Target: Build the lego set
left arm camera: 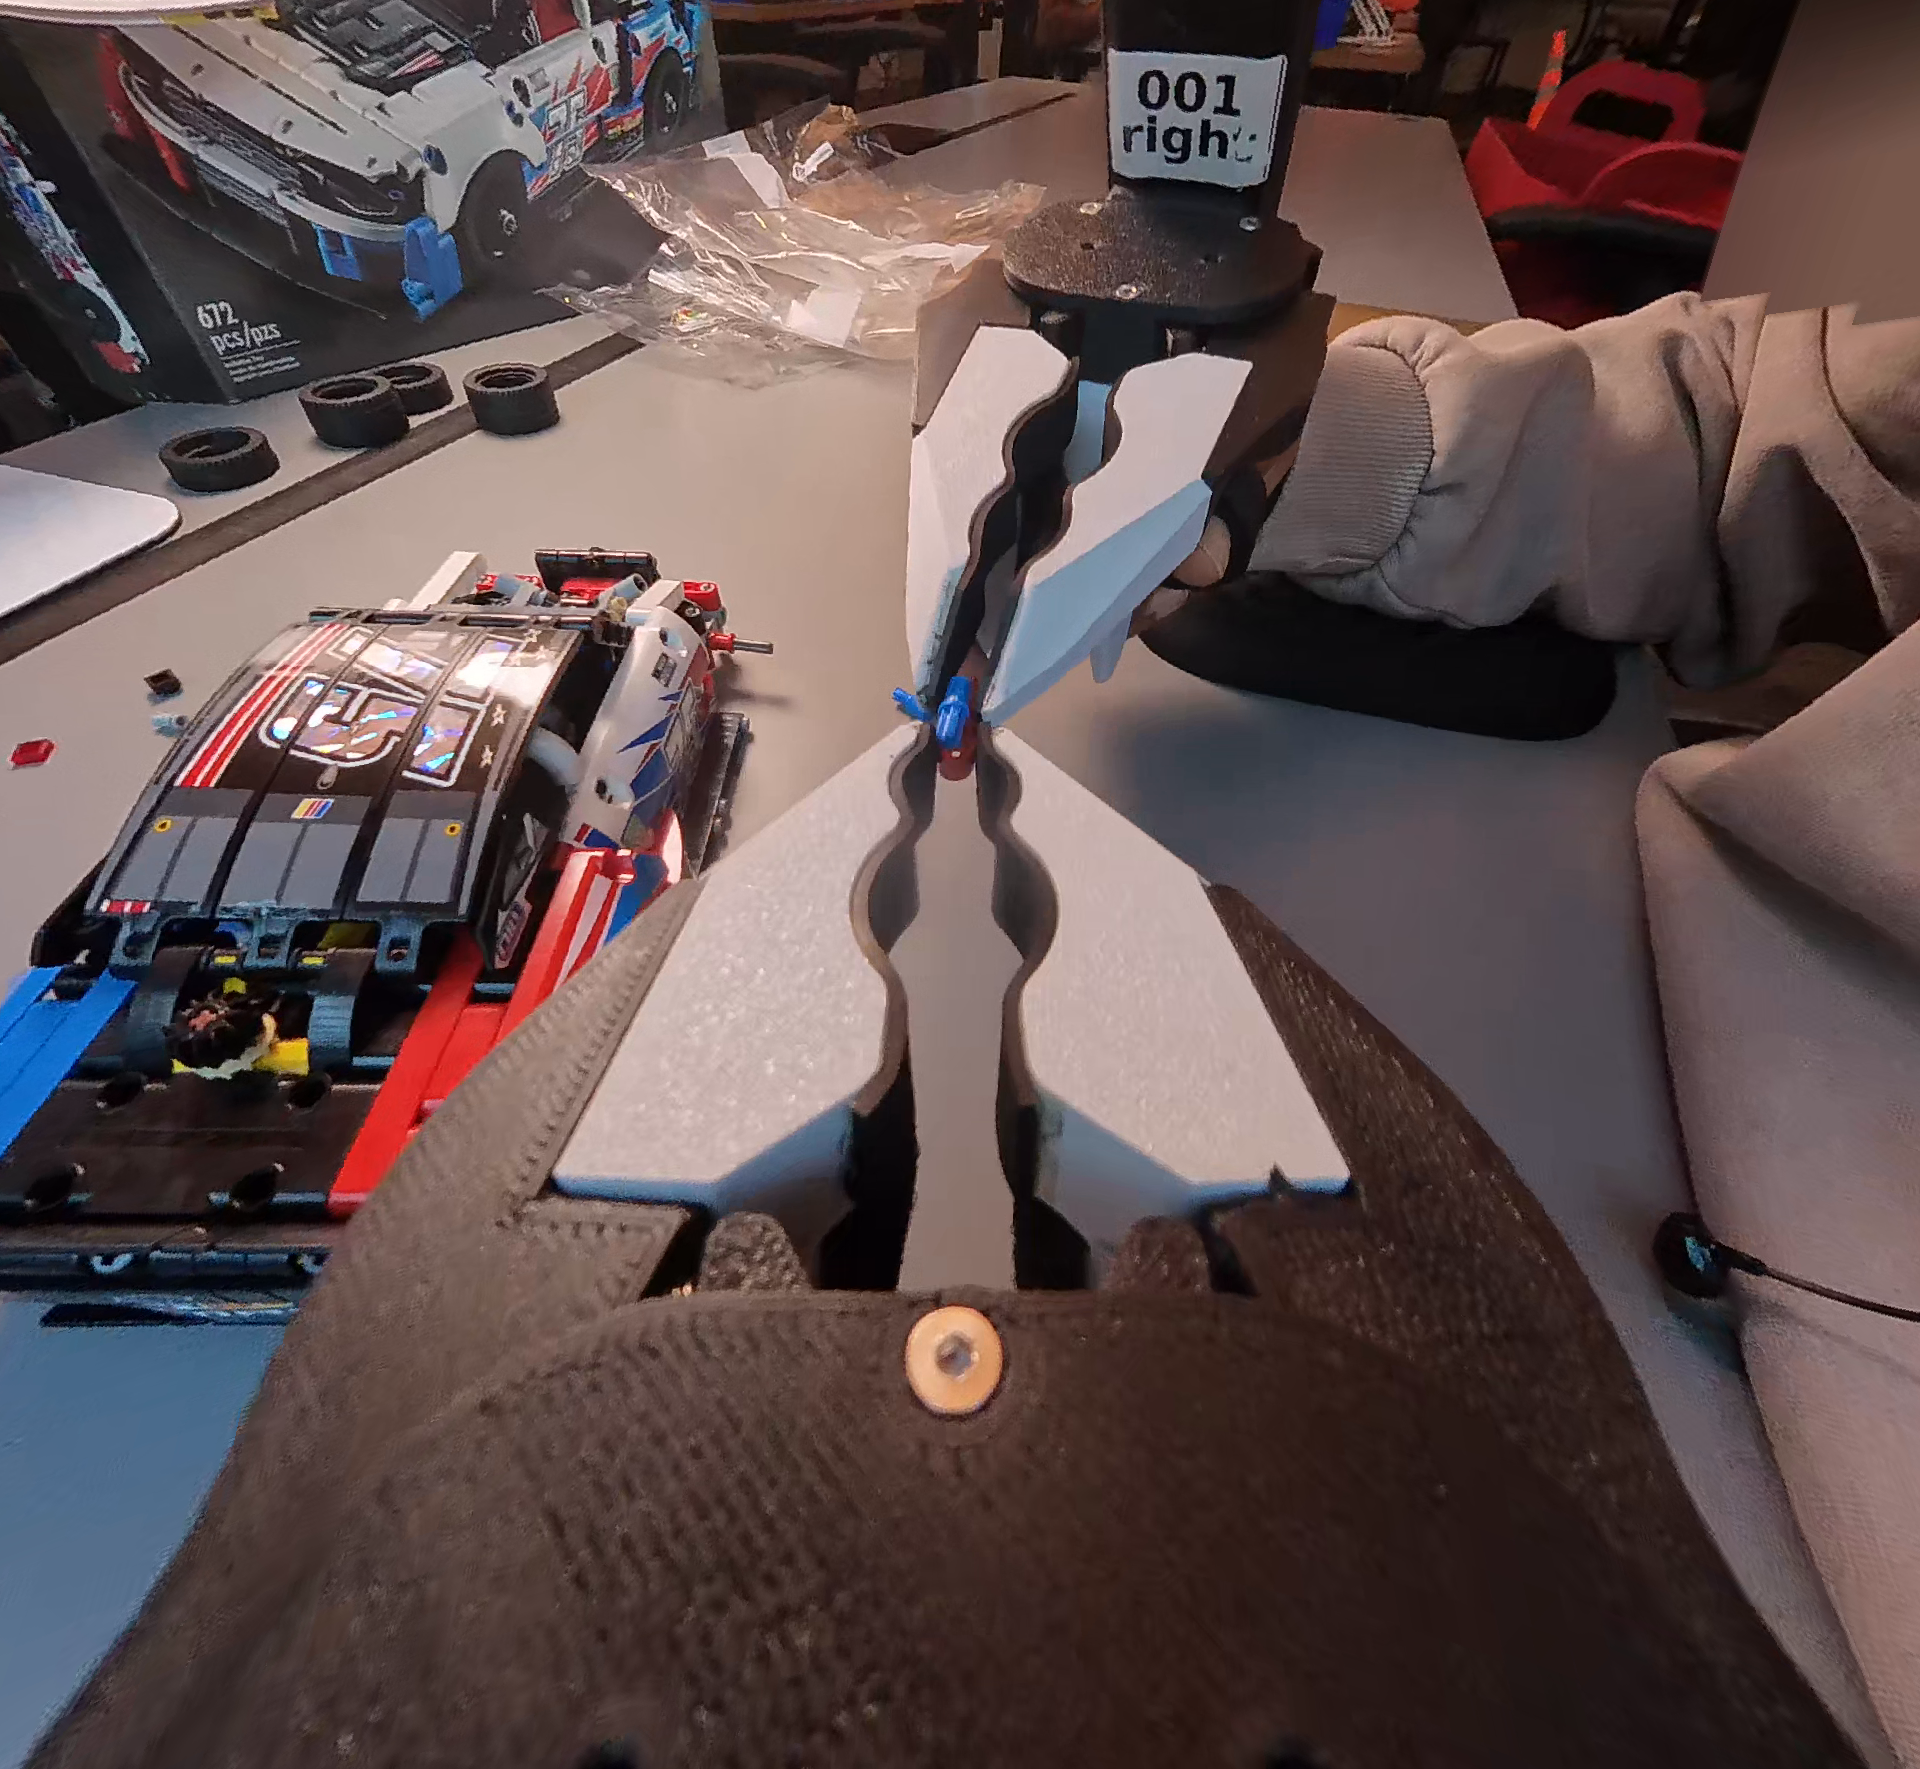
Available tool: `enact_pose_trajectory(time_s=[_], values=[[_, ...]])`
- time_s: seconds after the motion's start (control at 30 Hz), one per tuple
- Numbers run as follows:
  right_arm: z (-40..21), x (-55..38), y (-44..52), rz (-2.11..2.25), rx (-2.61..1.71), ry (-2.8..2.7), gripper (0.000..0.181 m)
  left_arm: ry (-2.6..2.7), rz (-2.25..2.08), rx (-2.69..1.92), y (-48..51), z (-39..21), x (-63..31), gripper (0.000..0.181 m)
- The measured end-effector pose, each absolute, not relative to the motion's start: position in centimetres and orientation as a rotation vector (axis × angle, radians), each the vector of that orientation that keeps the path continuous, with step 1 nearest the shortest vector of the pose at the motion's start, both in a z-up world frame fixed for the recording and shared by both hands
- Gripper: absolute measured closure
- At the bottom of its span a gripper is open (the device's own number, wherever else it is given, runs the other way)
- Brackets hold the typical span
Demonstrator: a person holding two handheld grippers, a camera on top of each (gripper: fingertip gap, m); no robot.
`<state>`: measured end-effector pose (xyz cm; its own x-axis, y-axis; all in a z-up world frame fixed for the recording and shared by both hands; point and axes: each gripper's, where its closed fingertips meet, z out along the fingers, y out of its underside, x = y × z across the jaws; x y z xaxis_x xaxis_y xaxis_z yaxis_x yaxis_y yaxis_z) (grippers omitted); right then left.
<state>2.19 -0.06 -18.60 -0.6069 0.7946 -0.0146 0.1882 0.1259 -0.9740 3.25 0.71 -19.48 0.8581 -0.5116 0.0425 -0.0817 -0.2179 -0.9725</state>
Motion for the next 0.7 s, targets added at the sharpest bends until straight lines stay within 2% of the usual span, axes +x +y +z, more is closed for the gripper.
enact_pose_trajectory(time_s=[0.43,0.7], values=[[-19.4,3.7,-1.4,1.496,-0.816,-2.001,0.173,0.678,-0.351,-1.760,-0.6,-20.4,4.9,0.176],[-20.6,3.7,-1.5,1.374,-0.750,-2.044,0.179,0.679,-0.360,-1.841,-0.5,-21.6,4.5,0.176]])
